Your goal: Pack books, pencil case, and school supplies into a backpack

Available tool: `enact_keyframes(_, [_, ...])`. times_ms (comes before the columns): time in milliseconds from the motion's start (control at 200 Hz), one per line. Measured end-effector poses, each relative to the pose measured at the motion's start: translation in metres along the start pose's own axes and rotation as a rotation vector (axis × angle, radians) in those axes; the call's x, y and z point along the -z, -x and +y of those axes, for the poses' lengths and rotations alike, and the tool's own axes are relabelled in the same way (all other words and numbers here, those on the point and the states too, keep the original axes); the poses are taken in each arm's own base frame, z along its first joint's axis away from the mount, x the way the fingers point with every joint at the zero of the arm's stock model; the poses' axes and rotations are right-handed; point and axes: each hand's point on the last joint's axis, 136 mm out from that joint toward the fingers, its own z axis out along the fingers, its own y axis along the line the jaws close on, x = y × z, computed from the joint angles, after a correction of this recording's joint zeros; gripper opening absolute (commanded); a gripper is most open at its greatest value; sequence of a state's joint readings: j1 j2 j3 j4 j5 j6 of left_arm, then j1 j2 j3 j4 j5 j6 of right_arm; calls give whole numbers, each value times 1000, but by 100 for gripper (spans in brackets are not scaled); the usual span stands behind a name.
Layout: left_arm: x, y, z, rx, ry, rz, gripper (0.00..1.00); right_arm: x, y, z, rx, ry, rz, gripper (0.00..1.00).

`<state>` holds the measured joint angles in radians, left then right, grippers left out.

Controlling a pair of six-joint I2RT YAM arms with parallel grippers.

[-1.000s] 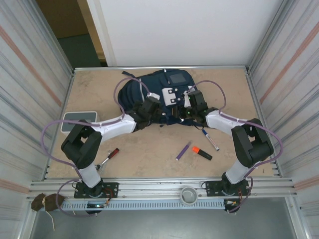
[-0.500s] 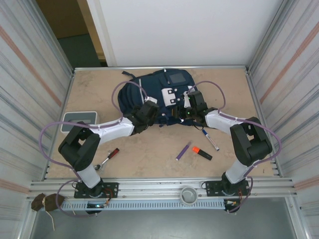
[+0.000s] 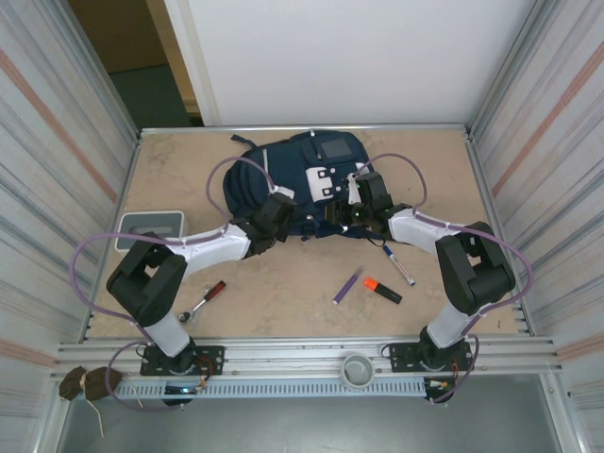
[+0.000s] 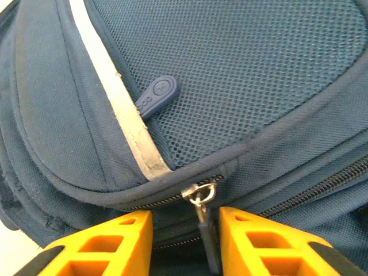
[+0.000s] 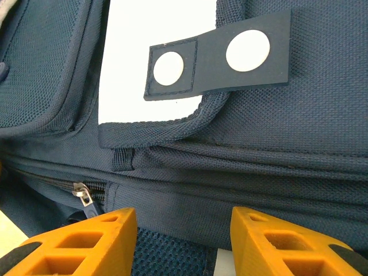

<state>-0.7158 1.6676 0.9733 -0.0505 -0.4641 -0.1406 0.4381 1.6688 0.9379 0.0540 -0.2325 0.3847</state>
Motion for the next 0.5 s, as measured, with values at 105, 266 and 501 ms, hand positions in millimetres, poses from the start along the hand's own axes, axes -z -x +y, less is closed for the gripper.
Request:
enact_keyframes(105, [-4, -3, 2, 22, -25, 13, 22, 0, 0, 0, 0, -1, 0, 45])
enact_keyframes(266, [-8, -4, 0, 44, -77, 15, 11, 0, 0, -2, -2, -8, 0, 46])
enact_keyframes(501, [-7, -5, -1, 67, -138, 12, 0, -7, -5, -16, -13, -83, 33, 45])
